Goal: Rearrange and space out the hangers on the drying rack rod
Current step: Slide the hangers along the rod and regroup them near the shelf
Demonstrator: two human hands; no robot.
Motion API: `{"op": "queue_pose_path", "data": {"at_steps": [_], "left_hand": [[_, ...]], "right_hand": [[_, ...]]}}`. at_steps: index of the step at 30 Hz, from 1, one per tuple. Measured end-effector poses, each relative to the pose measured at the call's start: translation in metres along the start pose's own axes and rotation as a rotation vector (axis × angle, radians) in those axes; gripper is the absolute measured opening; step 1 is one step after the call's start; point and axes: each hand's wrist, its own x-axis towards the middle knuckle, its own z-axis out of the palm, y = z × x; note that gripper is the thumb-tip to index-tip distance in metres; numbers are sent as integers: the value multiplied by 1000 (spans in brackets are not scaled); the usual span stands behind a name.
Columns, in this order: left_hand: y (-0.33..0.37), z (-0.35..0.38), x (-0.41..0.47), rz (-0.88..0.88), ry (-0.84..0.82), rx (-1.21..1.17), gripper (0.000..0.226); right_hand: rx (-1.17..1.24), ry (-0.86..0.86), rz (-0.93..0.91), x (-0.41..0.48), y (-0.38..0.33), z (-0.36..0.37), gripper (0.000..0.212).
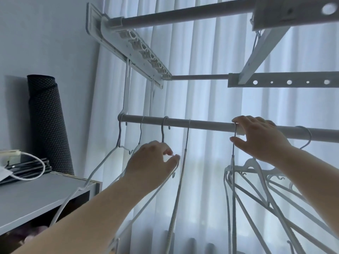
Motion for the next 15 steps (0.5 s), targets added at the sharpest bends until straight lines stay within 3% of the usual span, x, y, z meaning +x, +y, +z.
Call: {"op": "queue_pose_path", "data": {"at_steps": [2,9,12,15], "left_hand": [[-13,-4,-6,-15,8,-36,32],[-33,-1,-19,-85,-241,-30,54],[-33,1,-26,-86,-288,-72,54],[-36,4,-33,-97,-325,-132,51]], "right_hand": [[21,5,27,-2,-2,-1,46],[63,-2,117,-10,-8,-5,49],[138,123,178,-18,-23,-9,48],[222,257,138,-33,-57,-14,33]]}}
